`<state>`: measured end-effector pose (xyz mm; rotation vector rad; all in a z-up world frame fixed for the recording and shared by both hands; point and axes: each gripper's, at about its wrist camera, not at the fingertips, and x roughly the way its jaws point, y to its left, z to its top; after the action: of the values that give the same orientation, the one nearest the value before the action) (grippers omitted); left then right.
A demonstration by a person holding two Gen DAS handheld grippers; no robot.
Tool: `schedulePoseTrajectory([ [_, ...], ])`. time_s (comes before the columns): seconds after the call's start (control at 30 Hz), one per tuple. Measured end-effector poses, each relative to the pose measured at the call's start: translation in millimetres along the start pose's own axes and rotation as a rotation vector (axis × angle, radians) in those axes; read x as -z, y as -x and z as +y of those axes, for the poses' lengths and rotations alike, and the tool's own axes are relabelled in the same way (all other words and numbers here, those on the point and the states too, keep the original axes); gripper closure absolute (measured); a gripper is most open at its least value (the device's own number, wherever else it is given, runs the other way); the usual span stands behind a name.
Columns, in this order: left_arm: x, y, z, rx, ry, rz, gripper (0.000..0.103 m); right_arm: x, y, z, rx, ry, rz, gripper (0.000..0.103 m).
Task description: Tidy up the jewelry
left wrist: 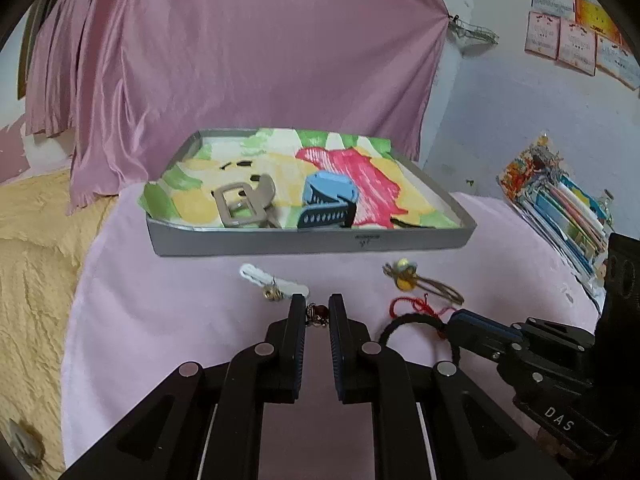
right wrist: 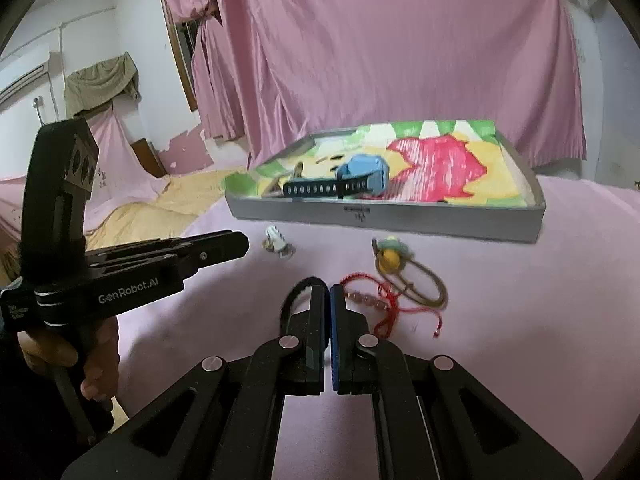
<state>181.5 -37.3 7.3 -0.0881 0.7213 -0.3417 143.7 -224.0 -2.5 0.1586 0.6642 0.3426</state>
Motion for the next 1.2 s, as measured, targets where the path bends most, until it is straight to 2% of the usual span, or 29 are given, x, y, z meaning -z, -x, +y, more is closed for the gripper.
schedulePoseTrajectory([
  [0.33,-15,2,1,-0.004,0.022,-0.044,0.092,-14,5,-9,0.010,0.011,-0.043,0.103],
  [0.57,-5,-7,-1,0.007,0.029,-0.004,0.092,-1,-13,-20,-0.007,-0.053,0.089,0.102],
  [0.67,-1,-9,0,0.011,0.040,0.003,0.092,2,-23,-19,-0.004,-0.045,0.136,0.095],
  [0.73,0,-9,2,0.010,0.047,0.004,0.092,1,-27,-16,-0.006,-0.030,0.149,0.087],
  [0.77,1,-9,3,0.010,0.052,0.004,0.092,0,-28,-15,-0.006,-0.025,0.152,0.078],
  [0.8,2,-9,4,0.010,0.056,0.004,0.092,-1,-30,-13,-0.008,-0.020,0.158,0.074],
  [1.03,4,-8,16,0.008,0.084,-0.002,0.092,-5,-43,4,0.015,0.050,0.201,0.075],
  [1.07,4,-8,18,0.008,0.089,-0.002,0.092,-6,-44,7,0.025,0.067,0.204,0.083],
  [1.1,4,-8,20,0.008,0.092,-0.002,0.092,-7,-46,10,0.037,0.086,0.208,0.096],
  [1.2,3,-8,24,0.006,0.098,-0.004,0.092,-8,-47,12,0.040,0.102,0.210,0.098],
])
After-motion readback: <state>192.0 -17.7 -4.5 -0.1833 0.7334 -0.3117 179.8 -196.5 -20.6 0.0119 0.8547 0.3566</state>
